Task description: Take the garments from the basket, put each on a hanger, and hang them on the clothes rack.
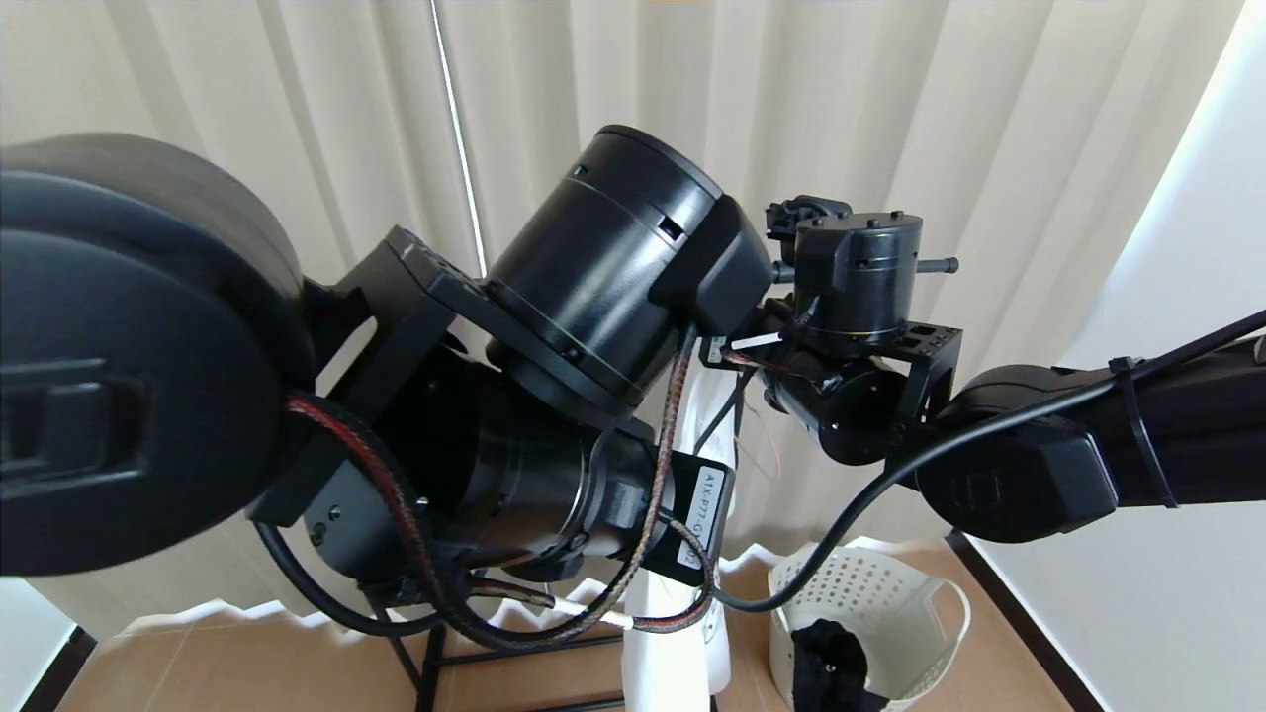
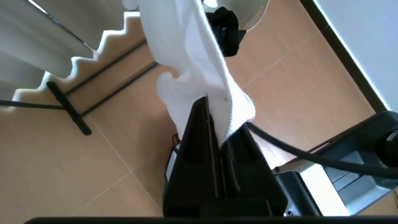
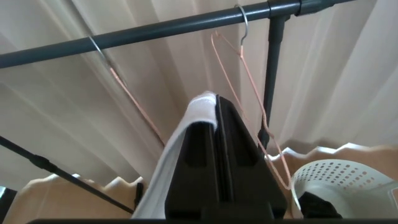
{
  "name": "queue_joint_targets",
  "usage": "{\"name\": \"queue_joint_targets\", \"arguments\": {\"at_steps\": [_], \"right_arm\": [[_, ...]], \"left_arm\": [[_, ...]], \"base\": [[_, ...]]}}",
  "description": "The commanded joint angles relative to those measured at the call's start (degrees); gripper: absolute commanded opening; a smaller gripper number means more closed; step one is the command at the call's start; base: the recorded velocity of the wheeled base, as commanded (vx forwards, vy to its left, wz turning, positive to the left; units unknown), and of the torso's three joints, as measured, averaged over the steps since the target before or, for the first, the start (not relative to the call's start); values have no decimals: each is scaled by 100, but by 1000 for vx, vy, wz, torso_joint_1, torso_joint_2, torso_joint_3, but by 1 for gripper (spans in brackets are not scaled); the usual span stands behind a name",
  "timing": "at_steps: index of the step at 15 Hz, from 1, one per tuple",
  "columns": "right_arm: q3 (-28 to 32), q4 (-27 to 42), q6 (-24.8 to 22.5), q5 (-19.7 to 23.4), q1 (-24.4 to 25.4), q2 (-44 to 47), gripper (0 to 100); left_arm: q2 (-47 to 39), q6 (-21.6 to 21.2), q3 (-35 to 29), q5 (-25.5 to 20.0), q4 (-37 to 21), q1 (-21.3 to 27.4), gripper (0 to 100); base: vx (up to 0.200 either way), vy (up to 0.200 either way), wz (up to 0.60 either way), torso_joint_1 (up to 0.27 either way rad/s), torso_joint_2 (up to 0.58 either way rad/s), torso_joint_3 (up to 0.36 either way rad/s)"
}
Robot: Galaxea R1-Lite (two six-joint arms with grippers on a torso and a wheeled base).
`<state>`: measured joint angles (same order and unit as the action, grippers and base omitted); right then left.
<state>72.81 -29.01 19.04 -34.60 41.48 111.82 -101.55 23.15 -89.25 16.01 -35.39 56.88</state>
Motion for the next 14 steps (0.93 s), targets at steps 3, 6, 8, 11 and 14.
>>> {"name": "queue_joint_targets", "arguments": {"at_steps": [3, 6, 8, 11, 14], "right_arm": [[5, -8, -6, 6, 9, -3, 0], [-4, -8, -6, -3, 9, -20, 0], [-4, -8, -6, -3, 9, -20, 0], [-13, -8, -6, -12, 9, -20, 0], [-48, 1, -32, -135, -35, -38, 0]], "left_arm": [[-199, 23, -40, 17, 58, 42, 0], [-199, 40, -40, 17, 58, 42, 0], [-199, 40, -40, 17, 58, 34, 0], [-190, 49, -40, 52, 50, -10, 0], [-199, -12, -49, 69, 15, -388, 0]], "base": [[0, 0, 0, 0, 0, 0], [0, 0, 0, 0, 0, 0], [0, 0, 0, 0, 0, 0], [0, 0, 0, 0, 0, 0], [0, 0, 0, 0, 0, 0]]}}
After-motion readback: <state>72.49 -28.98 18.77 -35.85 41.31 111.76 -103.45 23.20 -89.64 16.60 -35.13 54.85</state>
